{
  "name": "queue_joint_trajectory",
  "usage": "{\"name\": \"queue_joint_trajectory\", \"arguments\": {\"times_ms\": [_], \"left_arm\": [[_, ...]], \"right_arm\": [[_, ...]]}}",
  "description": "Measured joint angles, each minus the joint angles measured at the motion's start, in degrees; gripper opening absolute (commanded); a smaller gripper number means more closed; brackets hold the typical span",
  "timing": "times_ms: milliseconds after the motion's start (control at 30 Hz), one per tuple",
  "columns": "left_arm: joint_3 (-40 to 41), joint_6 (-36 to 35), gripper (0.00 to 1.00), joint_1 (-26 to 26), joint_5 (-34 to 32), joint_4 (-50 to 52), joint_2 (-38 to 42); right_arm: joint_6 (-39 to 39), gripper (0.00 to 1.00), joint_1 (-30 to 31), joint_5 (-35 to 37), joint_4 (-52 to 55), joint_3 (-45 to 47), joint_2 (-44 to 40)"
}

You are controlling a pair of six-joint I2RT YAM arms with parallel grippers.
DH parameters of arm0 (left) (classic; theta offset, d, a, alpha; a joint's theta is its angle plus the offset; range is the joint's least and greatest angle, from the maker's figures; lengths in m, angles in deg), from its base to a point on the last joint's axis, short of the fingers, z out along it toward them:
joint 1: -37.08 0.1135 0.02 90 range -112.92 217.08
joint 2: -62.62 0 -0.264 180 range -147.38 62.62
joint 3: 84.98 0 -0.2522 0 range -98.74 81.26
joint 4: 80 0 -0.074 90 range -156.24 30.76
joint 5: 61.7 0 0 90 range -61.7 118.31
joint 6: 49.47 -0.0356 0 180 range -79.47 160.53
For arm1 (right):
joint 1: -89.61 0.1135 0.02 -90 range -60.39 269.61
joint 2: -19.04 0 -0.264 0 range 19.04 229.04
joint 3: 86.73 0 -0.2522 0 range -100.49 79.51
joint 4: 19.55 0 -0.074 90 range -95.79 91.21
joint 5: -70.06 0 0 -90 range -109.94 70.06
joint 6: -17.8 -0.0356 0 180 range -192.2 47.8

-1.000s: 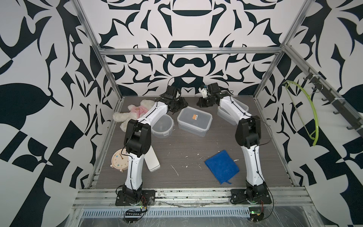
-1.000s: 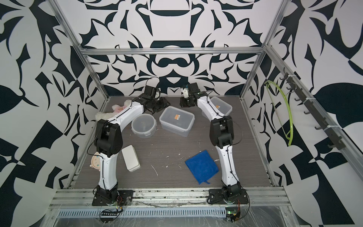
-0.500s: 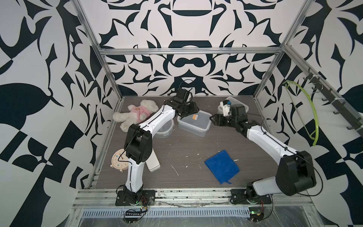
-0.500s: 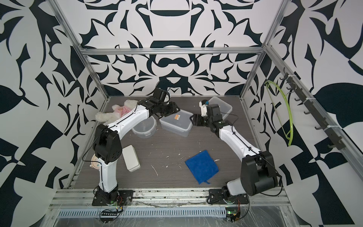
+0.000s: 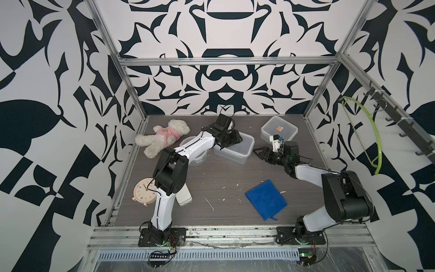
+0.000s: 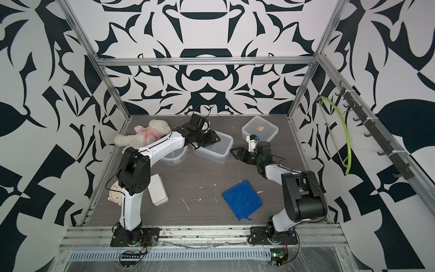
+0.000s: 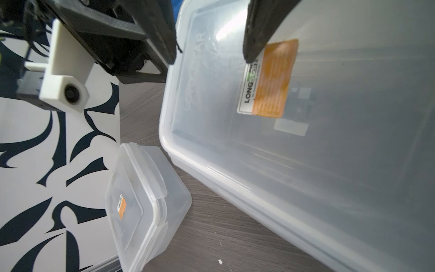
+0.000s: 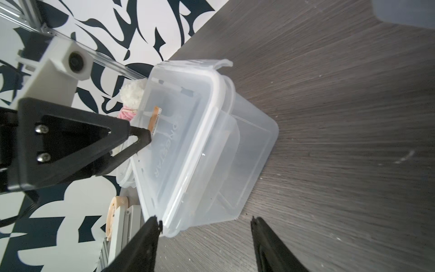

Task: Wipe the insides of the lunch boxes
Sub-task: Open the fastener of the lunch box.

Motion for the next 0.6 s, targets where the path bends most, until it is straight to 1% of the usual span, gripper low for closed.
{"name": "queue_joint_trajectory", "arguments": {"times_ms": [100, 200, 333, 467, 533, 600], "left_arm": [[0.6, 0.8, 0.49, 0.0, 0.3, -1.7, 0.0], [0.6, 1.1, 0.48, 0.0, 0.5, -2.6, -0.4], [0.5, 1.4, 0.48, 0.0, 0.9, -4.1, -1.0], [0.4, 1.4, 0.48, 0.2, 1.0, -5.6, -1.6], [0.3, 1.4, 0.47, 0.7, 1.4, -6.6, -2.1], [0.3, 1.5, 0.47, 1.4, 2.3, -8.1, -2.6]], "right_arm": [[-2.4, 0.64, 0.0, -2.2, -5.4, -0.1, 3.3], [-5.9, 0.62, 0.0, -4.1, -11.2, -0.8, 8.7], [-14.0, 0.54, 0.0, -8.7, -25.3, -3.0, 18.1], [-23.8, 0.44, -0.1, -11.0, -41.2, -5.2, 26.5], [-28.1, 0.4, -0.2, -11.3, -46.4, -6.7, 29.8], [-30.9, 0.38, -0.2, -11.5, -48.7, -7.6, 31.3]]}}
